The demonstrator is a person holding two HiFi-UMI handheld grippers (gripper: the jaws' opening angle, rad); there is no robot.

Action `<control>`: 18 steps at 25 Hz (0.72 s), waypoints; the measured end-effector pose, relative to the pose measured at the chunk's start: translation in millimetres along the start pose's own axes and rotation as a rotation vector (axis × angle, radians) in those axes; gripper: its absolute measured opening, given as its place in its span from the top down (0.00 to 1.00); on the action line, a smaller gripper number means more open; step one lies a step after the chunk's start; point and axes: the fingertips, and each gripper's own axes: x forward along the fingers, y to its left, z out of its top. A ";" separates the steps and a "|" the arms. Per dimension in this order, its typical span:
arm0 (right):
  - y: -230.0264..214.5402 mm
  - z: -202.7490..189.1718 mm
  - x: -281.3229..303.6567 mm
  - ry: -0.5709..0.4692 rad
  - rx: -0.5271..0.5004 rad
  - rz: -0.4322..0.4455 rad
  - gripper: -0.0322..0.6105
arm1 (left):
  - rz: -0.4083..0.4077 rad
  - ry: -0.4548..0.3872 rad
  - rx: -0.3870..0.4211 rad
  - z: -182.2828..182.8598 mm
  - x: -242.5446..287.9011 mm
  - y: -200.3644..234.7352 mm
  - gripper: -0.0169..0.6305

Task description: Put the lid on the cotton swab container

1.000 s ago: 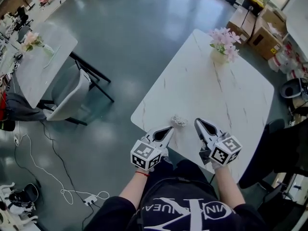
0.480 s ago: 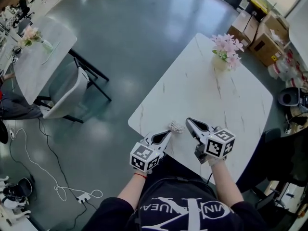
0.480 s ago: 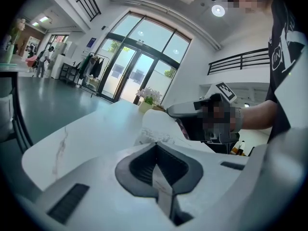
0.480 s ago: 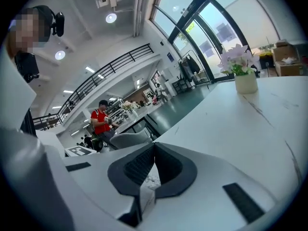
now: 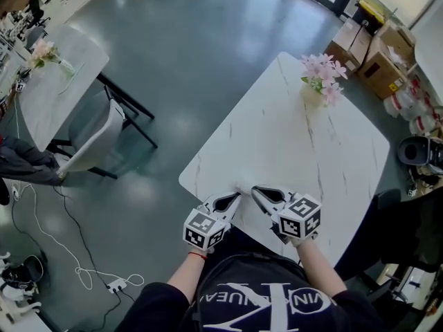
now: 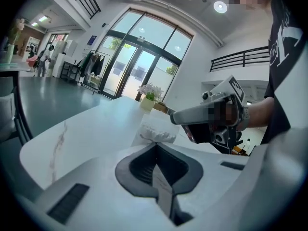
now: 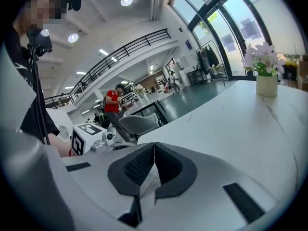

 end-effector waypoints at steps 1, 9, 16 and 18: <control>1.0 -3.9 2.0 0.020 -0.019 -0.003 0.95 | 0.008 -0.011 0.001 2.8 -2.2 1.5 0.97; -0.8 -5.5 5.5 0.048 -0.113 -0.046 0.95 | 0.017 -0.171 0.054 56.5 -18.3 -0.1 0.97; 0.5 -7.6 6.8 0.037 -0.132 -0.055 0.95 | 0.013 -0.100 0.145 52.6 1.0 -10.1 0.97; 0.6 -7.2 6.9 0.035 -0.139 -0.053 0.95 | 0.016 -0.092 0.163 50.2 1.8 -12.1 0.97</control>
